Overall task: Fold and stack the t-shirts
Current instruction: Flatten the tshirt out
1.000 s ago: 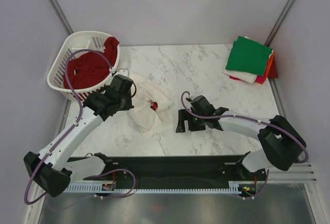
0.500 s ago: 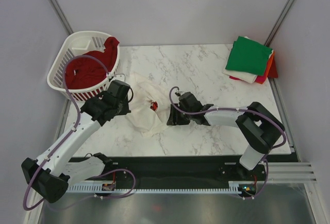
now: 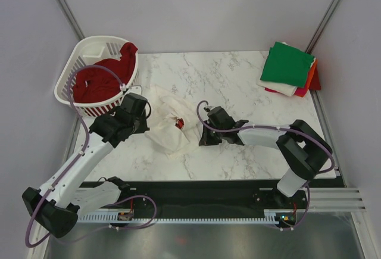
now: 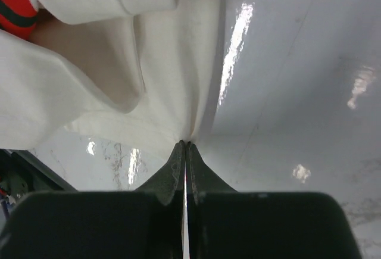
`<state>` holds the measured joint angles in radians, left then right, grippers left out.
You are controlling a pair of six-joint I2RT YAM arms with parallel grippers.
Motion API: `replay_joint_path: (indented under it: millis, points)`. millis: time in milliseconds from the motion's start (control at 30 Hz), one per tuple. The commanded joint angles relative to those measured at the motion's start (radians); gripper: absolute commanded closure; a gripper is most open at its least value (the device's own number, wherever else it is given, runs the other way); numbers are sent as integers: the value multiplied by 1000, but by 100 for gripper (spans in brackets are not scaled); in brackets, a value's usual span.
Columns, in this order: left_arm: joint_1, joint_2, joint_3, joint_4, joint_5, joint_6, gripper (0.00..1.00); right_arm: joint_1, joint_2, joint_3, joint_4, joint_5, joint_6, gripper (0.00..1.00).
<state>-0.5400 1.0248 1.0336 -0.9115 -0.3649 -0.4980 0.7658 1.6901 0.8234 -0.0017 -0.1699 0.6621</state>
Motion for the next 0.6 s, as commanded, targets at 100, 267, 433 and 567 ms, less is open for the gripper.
replay_joint_path:
  millis: [100, 267, 433, 567]
  points:
    - [5, -55, 230, -24, 30, 45, 98, -123, -347, 127, -274, 53, -76, 100]
    - [3, -9, 537, -115, 112, 88, 98, -243, -573, 423, -582, 79, -166, 100]
    - [3, 78, 826, -142, 246, 59, 98, -241, -647, 721, -762, 156, -191, 100]
    - [3, 119, 951, -144, 245, 58, 98, -241, -652, 923, -920, 326, -223, 100]
